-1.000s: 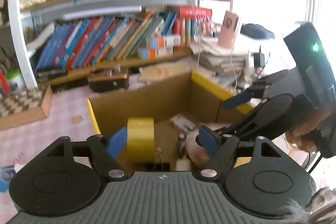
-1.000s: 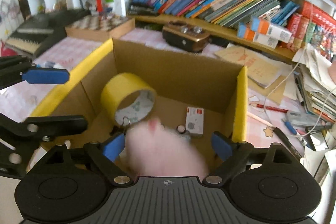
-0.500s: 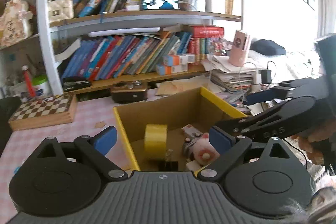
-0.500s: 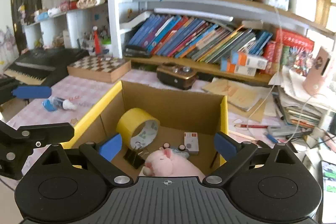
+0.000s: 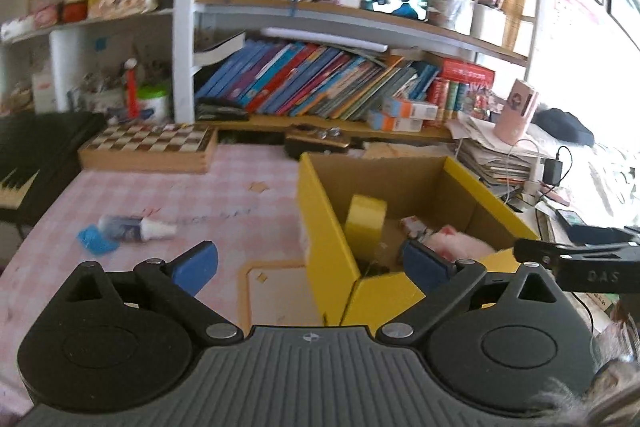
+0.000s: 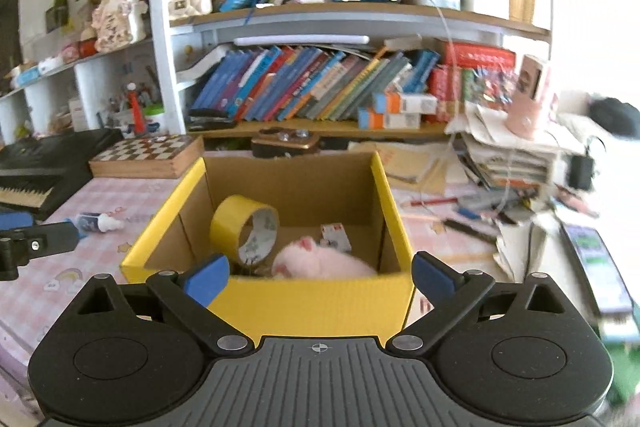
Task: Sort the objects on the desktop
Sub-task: 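Open both tools to release the plug and pig into the box, then raise both open tools out of the box and move toward the spray bottle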
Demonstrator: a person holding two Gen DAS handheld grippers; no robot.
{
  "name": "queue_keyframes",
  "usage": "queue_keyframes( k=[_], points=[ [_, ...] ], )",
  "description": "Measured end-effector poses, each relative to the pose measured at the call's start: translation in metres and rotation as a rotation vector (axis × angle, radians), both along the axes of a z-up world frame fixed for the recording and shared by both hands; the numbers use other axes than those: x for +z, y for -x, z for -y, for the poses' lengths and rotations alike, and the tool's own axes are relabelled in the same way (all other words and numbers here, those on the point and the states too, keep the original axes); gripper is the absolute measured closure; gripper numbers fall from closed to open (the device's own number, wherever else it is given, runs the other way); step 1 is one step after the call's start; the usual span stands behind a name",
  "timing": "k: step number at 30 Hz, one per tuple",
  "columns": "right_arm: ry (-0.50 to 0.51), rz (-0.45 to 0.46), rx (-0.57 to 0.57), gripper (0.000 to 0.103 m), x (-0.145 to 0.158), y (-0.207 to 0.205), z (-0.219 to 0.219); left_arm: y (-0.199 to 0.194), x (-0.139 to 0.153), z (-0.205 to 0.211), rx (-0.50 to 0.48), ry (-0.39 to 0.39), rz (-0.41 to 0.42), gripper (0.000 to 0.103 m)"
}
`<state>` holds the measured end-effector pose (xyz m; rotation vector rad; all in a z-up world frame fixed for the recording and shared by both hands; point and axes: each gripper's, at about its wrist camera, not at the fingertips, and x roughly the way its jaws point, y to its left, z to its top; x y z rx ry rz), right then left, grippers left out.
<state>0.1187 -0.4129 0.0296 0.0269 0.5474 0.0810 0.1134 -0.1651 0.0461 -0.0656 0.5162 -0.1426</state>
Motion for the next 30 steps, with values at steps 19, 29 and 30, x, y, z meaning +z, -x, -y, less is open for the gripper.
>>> queue_keyframes(
  k=[19, 29, 30],
  points=[
    [-0.052, -0.200, -0.141, 0.003, -0.039, 0.065, -0.091, 0.051, -0.039, -0.080, -0.071, -0.065, -0.126, 0.000],
    [-0.075, -0.225, -0.104, 0.003, -0.041, 0.078, -0.142, 0.065, -0.038, -0.115, -0.108, -0.090, -0.118, 0.000],
    [-0.074, -0.225, -0.101, 0.003, -0.041, 0.079, -0.147, 0.066, -0.038, -0.119, -0.107, -0.091, -0.117, 0.000]
  ],
)
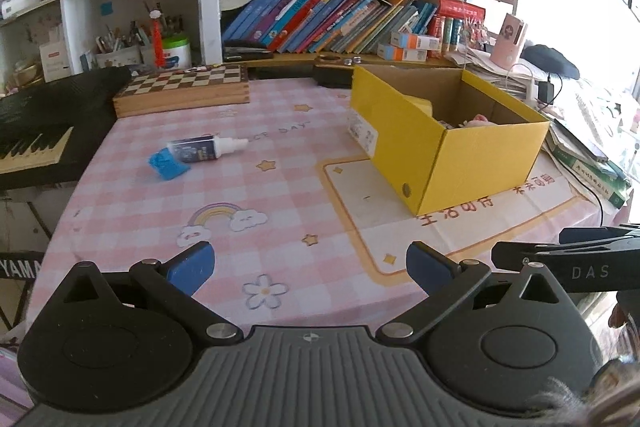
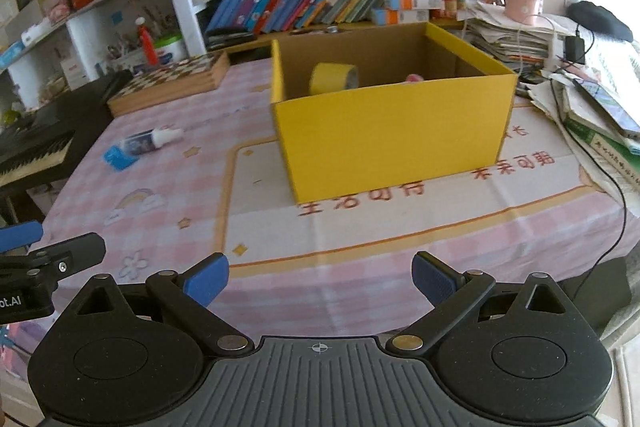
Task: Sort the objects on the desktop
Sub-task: 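Raise both open tools out of the box and move toward the spray bottle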
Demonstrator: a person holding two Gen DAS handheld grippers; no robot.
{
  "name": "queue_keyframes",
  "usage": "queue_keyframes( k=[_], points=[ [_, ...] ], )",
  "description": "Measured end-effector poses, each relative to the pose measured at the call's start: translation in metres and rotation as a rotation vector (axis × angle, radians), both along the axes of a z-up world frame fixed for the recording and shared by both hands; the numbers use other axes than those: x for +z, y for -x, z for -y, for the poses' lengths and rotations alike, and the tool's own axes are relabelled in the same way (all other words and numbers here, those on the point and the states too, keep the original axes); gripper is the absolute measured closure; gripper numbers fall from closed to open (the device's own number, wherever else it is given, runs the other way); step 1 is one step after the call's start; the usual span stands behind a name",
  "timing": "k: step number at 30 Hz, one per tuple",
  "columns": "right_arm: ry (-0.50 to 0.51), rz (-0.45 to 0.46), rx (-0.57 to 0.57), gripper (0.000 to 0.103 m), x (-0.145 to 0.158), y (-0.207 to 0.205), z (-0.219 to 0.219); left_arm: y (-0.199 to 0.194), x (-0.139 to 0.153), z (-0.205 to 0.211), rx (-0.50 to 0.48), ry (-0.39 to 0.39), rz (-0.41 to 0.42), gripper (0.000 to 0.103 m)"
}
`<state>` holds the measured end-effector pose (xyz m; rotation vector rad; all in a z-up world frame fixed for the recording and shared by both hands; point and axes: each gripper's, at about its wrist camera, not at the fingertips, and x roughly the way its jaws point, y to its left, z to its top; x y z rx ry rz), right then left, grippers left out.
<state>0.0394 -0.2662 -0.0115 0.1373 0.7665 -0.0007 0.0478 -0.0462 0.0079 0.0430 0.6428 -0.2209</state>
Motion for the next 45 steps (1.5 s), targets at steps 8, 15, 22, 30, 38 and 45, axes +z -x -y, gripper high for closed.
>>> queue_keyframes(
  k=[8, 15, 22, 30, 38, 45],
  points=[
    [0.012, -0.005, 0.044, 0.003, -0.003, 0.006, -0.040, 0.009, -0.003, -0.038, 0.017, -0.006, -0.007, 0.000],
    [0.029, 0.003, 0.101, 0.003, -0.003, 0.009, -0.073, 0.018, -0.005, -0.069, 0.056, 0.004, -0.002, 0.000],
    [0.058, 0.008, 0.187, 0.003, 0.001, 0.008, -0.106, 0.024, -0.004, -0.097, 0.122, 0.029, 0.004, 0.000],
    [0.080, 0.005, 0.269, 0.003, 0.000, 0.000, -0.130, 0.025, -0.008, -0.110, 0.166, 0.037, -0.008, 0.000],
    [0.085, -0.013, 0.330, 0.003, -0.006, -0.028, -0.140, 0.004, -0.014, -0.118, 0.215, 0.038, -0.032, 0.000],
    [0.081, -0.017, 0.383, 0.003, -0.007, -0.068, -0.146, -0.031, -0.014, -0.123, 0.260, 0.045, -0.048, 0.000]
  ],
)
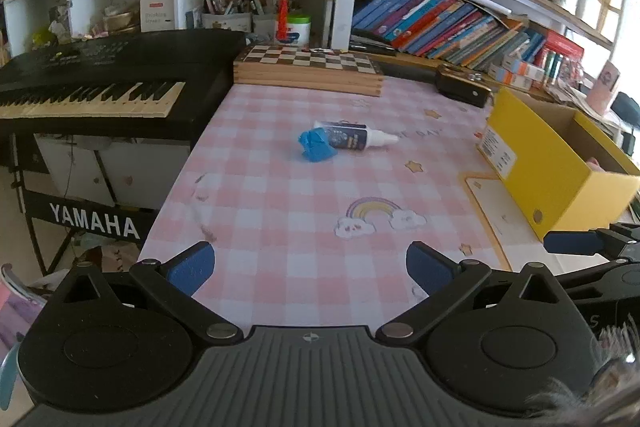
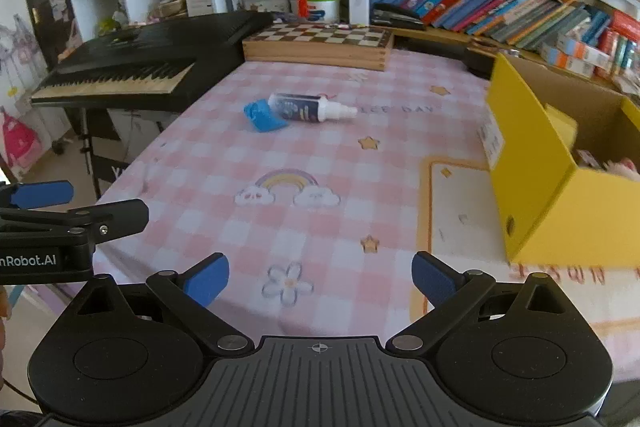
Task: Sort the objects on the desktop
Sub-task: 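Raise both open tools out of the box and move toward the spray bottle, then grasp the blue cap with the left tool while the right tool grasps the bottle body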
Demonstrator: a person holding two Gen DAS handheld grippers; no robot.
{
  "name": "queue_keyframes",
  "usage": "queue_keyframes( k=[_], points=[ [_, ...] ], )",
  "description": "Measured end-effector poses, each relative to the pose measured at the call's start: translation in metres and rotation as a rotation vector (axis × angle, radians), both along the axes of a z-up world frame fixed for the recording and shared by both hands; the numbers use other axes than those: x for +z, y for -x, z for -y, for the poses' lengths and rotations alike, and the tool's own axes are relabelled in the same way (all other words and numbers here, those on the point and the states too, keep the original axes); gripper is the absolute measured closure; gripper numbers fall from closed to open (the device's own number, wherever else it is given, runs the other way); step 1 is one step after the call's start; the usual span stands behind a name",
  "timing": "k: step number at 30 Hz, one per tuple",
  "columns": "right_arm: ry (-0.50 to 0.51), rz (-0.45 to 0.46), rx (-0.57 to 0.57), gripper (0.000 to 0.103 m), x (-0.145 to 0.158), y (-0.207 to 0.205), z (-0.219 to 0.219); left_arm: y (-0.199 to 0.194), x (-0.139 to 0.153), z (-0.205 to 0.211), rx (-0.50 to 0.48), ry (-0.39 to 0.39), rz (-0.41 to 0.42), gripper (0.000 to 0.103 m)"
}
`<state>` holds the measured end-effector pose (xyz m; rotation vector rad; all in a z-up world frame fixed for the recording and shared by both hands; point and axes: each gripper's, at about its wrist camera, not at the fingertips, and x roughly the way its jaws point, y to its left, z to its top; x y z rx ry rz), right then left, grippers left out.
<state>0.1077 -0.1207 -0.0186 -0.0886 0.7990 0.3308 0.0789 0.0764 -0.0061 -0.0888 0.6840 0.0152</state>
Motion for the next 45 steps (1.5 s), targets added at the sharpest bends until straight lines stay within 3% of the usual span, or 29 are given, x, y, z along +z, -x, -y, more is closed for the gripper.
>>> queue_keyframes(
  k=[12, 24, 33, 36, 41, 45],
  points=[
    [-0.030, -0.016, 0.065, 0.003, -0.008, -0.078, -0.002, -0.073, 0.003, 0.001, 0.063, 0.002, -0.007, 0.000],
    [-0.026, 0.028, 0.163, 0.004, -0.028, -0.141, -0.027, -0.159, -0.002, 0.001, 0.069, -0.020, -0.013, 0.000],
    [0.019, 0.073, 0.191, 0.005, -0.037, -0.171, -0.032, -0.211, -0.022, 0.004, 0.013, 0.005, -0.065, 0.004],
    [0.028, 0.053, 0.185, 0.005, -0.042, -0.180, -0.027, -0.224, -0.035, 0.008, -0.017, 0.013, -0.119, 0.019],
    [0.033, 0.045, 0.204, 0.005, -0.045, -0.189, -0.025, -0.242, -0.057, 0.008, 0.012, 0.023, -0.202, 0.059],
    [0.043, 0.063, 0.250, 0.005, -0.046, -0.193, -0.033, -0.240, -0.060, 0.002, 0.046, 0.068, -0.181, 0.066]
  ],
)
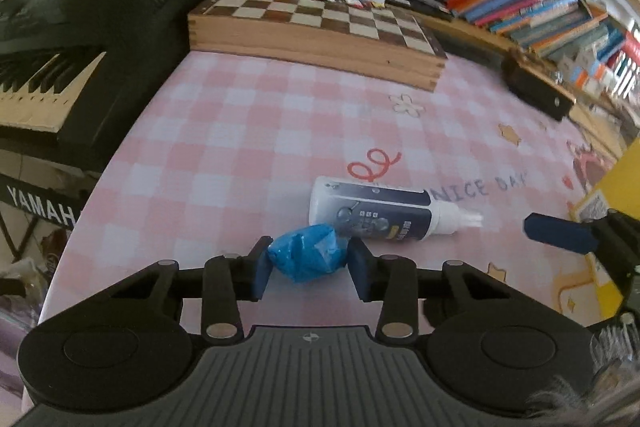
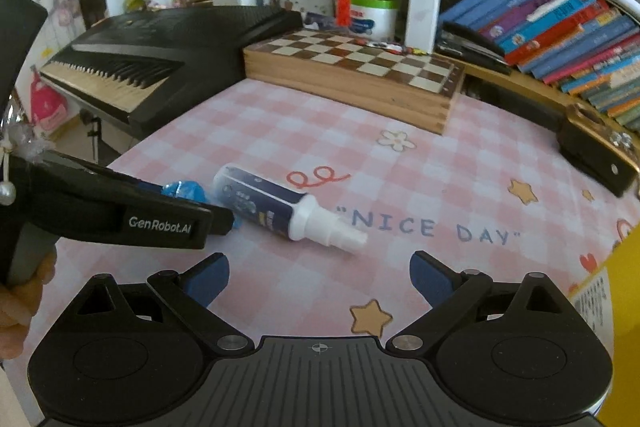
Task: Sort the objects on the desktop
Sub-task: 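Grasp the blue cap with the left tool while the right tool grasps the bottle body, then lift the spray bottle with both tools and carry it toward the yellow box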
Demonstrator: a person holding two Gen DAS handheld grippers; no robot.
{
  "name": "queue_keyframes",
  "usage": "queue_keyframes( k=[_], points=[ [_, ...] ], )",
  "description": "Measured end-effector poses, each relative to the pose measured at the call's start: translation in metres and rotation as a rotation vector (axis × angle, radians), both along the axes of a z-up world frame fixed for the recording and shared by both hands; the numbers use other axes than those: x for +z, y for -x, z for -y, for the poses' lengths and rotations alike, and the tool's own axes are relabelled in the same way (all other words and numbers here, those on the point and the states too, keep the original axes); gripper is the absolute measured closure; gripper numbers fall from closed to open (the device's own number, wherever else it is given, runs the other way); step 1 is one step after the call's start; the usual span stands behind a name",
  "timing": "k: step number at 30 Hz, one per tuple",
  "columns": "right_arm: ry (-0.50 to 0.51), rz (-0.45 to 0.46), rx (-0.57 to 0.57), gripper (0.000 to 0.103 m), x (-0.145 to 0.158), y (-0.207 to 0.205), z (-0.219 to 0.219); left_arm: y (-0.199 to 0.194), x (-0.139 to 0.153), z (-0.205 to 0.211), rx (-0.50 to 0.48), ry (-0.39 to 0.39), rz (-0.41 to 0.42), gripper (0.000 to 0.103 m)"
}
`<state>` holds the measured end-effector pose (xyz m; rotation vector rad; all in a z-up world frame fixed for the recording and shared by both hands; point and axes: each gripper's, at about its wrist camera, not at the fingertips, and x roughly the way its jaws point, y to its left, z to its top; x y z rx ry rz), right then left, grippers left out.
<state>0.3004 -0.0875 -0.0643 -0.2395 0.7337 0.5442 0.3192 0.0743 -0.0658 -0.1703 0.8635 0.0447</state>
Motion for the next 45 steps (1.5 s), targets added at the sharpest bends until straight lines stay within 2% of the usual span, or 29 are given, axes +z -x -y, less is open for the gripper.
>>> queue_keyframes(
  k=[9, 10, 11, 12, 14, 17, 20, 24, 27, 30, 38, 45],
  points=[
    [0.037, 0.066, 0.141, 0.005, -0.002, -0.024, -0.035, 0.048, 0.028, -0.036, 0.146, 0.045, 0.078, 0.068],
    [0.050, 0.066, 0.158, 0.011, -0.003, -0.028, -0.038, 0.056, 0.030, -0.041, 0.163, 0.049, 0.077, 0.068],
    [0.070, 0.065, 0.172, 0.021, -0.005, -0.032, -0.043, 0.061, 0.031, -0.044, 0.174, 0.053, 0.074, 0.068],
    [0.080, 0.051, 0.188, 0.023, -0.007, -0.038, -0.045, 0.067, 0.032, -0.047, 0.185, 0.056, 0.072, 0.068],
    [0.076, -0.001, 0.215, 0.040, -0.010, -0.049, -0.047, 0.078, 0.034, -0.052, 0.204, 0.062, 0.070, 0.068],
    [0.066, -0.061, 0.264, 0.051, -0.015, -0.062, -0.050, 0.090, 0.035, -0.055, 0.221, 0.084, 0.070, 0.068],
    [0.048, -0.102, 0.303, 0.057, -0.016, -0.070, -0.056, 0.095, 0.034, -0.052, 0.222, 0.105, 0.070, 0.068],
    [0.052, -0.119, 0.305, 0.071, -0.014, -0.069, -0.060, 0.094, 0.036, -0.043, 0.196, 0.123, 0.076, 0.068],
    [0.053, -0.140, 0.251, 0.071, -0.012, -0.062, -0.057, 0.094, 0.043, -0.039, 0.176, 0.127, 0.097, 0.068],
    [0.013, -0.138, 0.187, 0.071, -0.003, -0.052, -0.045, 0.094, 0.053, -0.038, 0.157, 0.133, 0.124, 0.069],
    [-0.085, -0.076, 0.065, 0.071, 0.039, -0.011, -0.008, 0.104, 0.073, -0.029, 0.087, 0.151, 0.185, 0.069],
    [-0.127, -0.045, -0.010, 0.071, 0.065, 0.030, 0.019, 0.133, 0.088, -0.020, 0.035, 0.177, 0.243, 0.069]
  ],
)
